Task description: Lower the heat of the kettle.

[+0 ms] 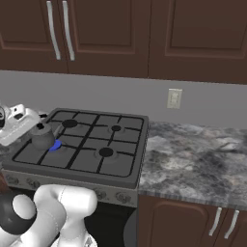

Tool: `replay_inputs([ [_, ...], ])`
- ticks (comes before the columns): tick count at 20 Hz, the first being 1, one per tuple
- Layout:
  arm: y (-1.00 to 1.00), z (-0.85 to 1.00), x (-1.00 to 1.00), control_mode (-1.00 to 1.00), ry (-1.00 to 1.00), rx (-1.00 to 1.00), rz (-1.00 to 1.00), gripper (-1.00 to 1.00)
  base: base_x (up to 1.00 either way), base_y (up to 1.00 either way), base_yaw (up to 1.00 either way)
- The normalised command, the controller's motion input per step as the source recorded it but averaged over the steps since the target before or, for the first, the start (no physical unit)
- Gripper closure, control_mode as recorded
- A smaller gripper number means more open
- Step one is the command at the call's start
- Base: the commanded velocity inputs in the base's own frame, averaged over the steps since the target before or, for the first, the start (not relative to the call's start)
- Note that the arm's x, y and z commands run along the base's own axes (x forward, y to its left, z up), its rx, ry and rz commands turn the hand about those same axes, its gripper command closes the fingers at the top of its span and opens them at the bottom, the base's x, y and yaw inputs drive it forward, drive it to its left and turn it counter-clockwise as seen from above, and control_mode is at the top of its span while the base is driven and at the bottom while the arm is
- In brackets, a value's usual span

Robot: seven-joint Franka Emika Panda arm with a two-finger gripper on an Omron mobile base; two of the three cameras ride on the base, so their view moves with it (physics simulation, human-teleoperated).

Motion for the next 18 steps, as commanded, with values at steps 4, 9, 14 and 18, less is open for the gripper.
replay_inputs([
  [4,1.0,-0.62,-0.35,-1.0,-0.02,-0.34,0.19,-1.0,0.0,0.0,0.0],
  [9,0.87,-0.49,-0.45,-1.0,0.0,-0.32,0.21,-1.0,0.0,0.0,0.0],
  [14,0.42,-0.34,-0.58,-1.0,-0.09,-0.21,0.11,-1.0,0.0,0.0,0.0],
  [18,0.05,-0.37,-0.47,-1.0,-0.11,-0.13,0.03,-1.0,0.0,0.0,0.0],
])
